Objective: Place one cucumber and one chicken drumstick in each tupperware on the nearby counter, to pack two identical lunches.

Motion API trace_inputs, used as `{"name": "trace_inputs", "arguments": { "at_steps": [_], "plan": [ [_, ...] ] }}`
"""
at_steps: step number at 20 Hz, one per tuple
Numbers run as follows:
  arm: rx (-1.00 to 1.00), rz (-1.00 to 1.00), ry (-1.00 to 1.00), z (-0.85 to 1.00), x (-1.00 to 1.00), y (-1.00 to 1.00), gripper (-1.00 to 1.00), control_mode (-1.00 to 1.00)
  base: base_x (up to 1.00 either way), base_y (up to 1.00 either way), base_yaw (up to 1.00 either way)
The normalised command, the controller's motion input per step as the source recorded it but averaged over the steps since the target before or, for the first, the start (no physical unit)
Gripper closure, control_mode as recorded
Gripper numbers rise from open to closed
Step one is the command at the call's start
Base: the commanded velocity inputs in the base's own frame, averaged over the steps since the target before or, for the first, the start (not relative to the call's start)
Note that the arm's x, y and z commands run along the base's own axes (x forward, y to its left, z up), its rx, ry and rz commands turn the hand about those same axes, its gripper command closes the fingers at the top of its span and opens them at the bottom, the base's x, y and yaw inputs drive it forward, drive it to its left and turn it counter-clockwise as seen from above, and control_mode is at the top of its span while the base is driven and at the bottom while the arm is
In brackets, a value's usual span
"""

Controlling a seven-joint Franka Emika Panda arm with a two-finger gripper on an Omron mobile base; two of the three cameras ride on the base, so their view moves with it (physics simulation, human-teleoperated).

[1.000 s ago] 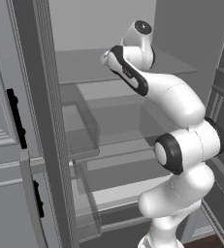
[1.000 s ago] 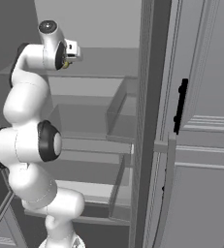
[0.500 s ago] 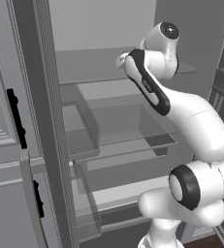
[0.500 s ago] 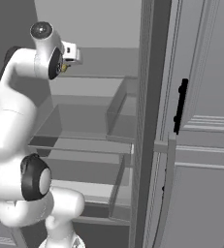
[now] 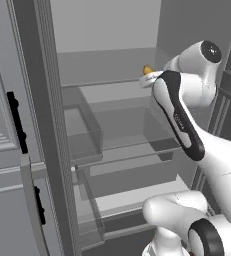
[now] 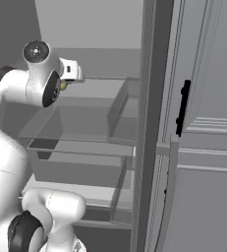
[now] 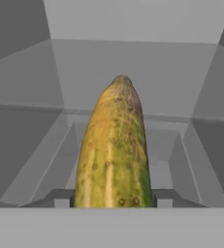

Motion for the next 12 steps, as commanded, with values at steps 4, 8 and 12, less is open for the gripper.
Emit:
{"name": "trace_inputs", "arguments": {
  "at_steps": [4, 8, 12],
  "plan": [
    [-0.03, 0.00, 0.22, -0.47, -1.00, -0.03, 1.00, -1.00, 0.00, 0.00, 0.00],
    [-0.09, 0.00, 0.35, -0.64, -1.00, 0.00, 1.00, -1.00, 0.00, 0.00, 0.00],
    [-0.15, 0.00, 0.44, -0.90, -0.97, 0.00, 1.00, -1.00, 0.00, 0.00, 0.00]
  ]
}}
